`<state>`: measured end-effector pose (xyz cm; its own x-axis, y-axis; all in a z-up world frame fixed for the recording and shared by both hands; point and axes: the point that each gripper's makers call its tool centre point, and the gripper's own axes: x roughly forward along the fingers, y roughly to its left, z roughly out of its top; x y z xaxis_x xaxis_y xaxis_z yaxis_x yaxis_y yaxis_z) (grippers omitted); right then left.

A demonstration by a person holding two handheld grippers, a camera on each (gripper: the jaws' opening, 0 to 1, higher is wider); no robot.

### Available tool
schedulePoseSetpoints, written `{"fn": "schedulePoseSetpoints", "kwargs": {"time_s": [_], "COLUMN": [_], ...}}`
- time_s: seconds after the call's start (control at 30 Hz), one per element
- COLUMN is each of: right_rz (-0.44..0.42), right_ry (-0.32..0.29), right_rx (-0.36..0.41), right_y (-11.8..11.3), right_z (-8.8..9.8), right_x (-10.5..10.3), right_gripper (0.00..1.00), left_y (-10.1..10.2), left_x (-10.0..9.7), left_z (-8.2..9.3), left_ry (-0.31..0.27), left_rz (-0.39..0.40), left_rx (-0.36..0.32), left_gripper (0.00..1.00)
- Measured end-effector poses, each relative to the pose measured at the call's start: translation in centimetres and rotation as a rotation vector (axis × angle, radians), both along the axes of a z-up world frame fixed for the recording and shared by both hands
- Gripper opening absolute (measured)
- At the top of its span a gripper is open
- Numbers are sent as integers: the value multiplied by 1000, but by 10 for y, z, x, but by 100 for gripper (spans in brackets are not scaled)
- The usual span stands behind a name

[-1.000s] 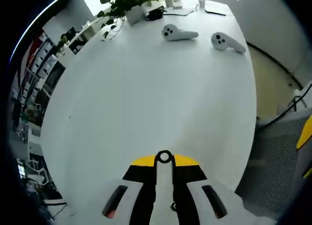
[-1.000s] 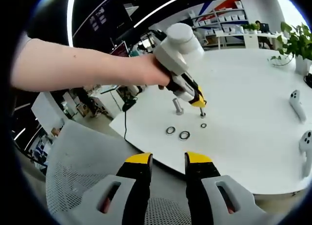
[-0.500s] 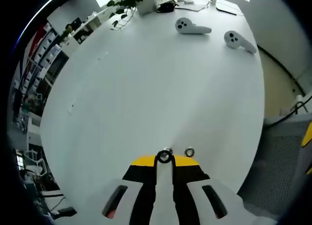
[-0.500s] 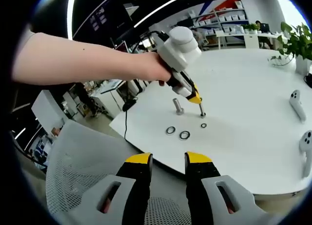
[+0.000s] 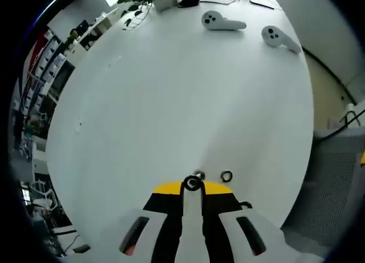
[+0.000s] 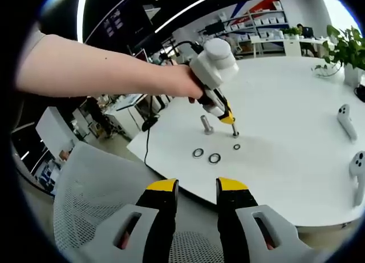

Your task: Place the washer onto the threaded stud by aligning its center hole with the stud, sliding it down to the base, and recovering from edge contact or off-axis alignment until the washer reaches the visible bottom stop.

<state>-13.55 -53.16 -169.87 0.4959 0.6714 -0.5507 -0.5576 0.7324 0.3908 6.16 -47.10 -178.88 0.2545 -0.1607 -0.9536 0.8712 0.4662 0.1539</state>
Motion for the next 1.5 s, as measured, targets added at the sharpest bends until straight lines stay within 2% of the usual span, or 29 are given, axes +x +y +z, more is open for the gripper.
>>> {"fn": "schedulePoseSetpoints", "kwargs": {"time_s": [0.4, 0.8, 0.87, 1.0, 1.13, 1.27, 1.37, 1.5], "right_rz": [-12, -23, -20, -16, -17, -9, -11, 4], "right_ry": [3, 10, 11, 10, 1, 6, 2, -12], "right_rx": [-6, -20, -22, -24, -37, -41, -34, -23], "right_y": [-2, -5, -5, -4, -6, -5, -5, -2], "right_z": [-1, -3, -4, -4, -4, -5, -4, -1], "right_x": [1, 2, 2, 1, 2, 1, 1, 1], "right_gripper": [29, 28, 28, 28, 28, 28, 28, 28], "left_y": [3, -1, -1, -3, -2, -3, -1, 1], "left_x": [-2, -1, -2, -2, 0, -2, -4, -15], "left_z": [-21, -49, -53, -50, -44, -33, -21, -10], "left_ry": [39, 66, 62, 48, 18, 7, -22, -61], "left_rz": [-7, 10, -20, -19, 0, 29, 71, 182], "left_rx": [22, 5, 7, -17, -36, -59, -87, -162], "left_gripper": [9, 9, 9, 10, 19, 18, 18, 18]}}
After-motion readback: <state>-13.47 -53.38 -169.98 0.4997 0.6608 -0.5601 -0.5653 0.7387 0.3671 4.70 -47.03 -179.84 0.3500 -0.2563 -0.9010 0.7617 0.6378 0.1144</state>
